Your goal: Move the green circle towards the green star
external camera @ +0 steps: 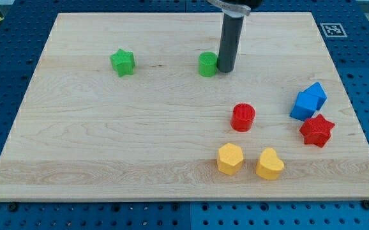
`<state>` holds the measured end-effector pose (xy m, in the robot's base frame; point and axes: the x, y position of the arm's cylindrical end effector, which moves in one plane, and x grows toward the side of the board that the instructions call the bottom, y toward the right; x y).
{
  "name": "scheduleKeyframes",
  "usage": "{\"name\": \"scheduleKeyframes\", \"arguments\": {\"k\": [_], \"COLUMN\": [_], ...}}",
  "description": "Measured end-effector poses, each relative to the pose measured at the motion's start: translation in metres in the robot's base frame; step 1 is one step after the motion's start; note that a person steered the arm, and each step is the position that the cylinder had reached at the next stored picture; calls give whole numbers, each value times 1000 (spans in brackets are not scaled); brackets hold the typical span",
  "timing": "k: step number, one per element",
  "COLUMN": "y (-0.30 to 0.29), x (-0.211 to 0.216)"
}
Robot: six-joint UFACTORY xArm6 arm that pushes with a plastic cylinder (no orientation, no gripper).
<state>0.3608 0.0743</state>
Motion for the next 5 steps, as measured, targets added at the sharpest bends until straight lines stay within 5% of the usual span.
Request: {"name": "scheduleKeyframes", "arguments": {"k": [5], "y": [-19], "x": [1]}}
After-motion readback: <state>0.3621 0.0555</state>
